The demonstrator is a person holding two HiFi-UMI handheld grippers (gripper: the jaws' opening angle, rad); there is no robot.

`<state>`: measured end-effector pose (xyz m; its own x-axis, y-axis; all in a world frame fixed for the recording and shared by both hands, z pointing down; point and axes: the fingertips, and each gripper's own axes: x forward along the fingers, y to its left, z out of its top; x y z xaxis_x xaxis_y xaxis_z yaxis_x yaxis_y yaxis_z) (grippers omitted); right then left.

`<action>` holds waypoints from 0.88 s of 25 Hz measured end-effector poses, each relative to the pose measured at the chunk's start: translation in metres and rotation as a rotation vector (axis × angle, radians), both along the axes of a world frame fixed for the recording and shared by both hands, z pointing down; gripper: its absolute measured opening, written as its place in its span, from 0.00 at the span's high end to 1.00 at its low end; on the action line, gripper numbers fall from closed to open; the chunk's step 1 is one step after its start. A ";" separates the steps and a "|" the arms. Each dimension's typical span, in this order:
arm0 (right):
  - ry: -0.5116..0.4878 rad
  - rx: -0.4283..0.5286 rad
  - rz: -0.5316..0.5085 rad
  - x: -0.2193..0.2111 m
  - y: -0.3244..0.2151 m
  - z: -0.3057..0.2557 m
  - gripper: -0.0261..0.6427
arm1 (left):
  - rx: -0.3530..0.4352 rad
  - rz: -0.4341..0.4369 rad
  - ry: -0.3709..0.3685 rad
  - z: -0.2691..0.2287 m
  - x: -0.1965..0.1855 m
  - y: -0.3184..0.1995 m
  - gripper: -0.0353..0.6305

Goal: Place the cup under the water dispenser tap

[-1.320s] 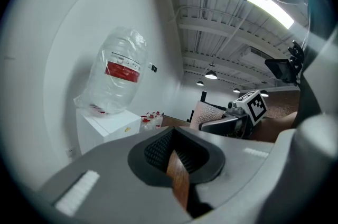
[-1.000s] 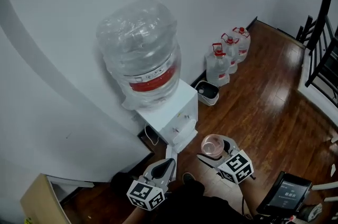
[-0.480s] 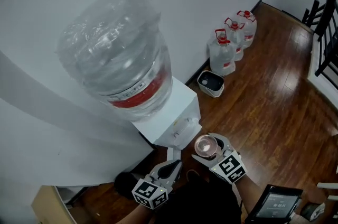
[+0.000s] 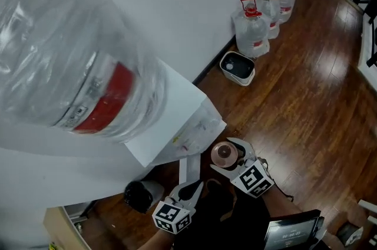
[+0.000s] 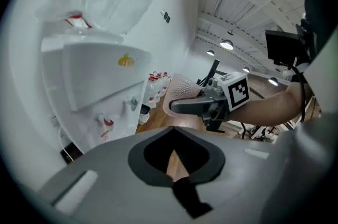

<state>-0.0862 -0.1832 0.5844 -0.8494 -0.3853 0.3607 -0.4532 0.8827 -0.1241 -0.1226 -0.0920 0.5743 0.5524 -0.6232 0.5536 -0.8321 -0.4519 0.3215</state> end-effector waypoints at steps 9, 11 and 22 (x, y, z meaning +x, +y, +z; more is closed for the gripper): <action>-0.007 -0.073 -0.007 -0.018 -0.037 0.131 0.39 | -0.067 -0.118 -0.081 0.111 -0.023 -0.047 0.93; -0.005 -0.082 -0.013 -0.023 -0.045 0.152 0.39 | -0.078 -0.118 -0.124 0.134 -0.029 -0.056 0.93; 0.013 -0.075 -0.026 -0.066 -0.100 0.227 0.39 | -0.103 -0.074 -0.146 0.208 -0.050 -0.101 0.95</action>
